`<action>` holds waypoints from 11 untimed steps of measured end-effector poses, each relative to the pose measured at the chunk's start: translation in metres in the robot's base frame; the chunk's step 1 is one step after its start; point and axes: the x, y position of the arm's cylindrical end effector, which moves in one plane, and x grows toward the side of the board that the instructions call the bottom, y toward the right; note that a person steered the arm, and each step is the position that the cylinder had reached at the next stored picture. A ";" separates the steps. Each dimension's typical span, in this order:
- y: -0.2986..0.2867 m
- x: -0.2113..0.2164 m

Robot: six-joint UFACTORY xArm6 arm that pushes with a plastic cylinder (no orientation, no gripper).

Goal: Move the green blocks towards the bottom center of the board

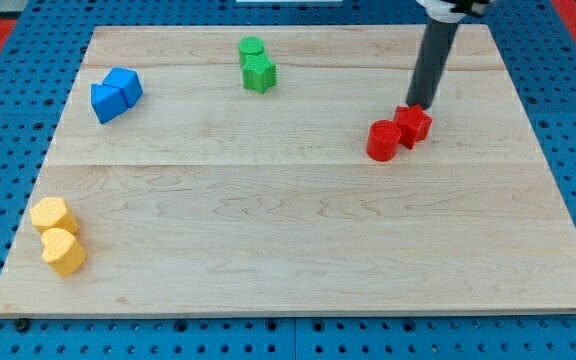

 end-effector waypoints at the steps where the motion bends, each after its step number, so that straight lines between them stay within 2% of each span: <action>1: -0.030 -0.027; 2: -0.080 -0.039; 3: -0.133 -0.027; 4: -0.121 -0.101; 5: -0.160 -0.153; 6: -0.213 -0.127; 7: -0.206 -0.057; 8: -0.181 -0.057; 10: -0.177 0.037; 11: -0.182 0.039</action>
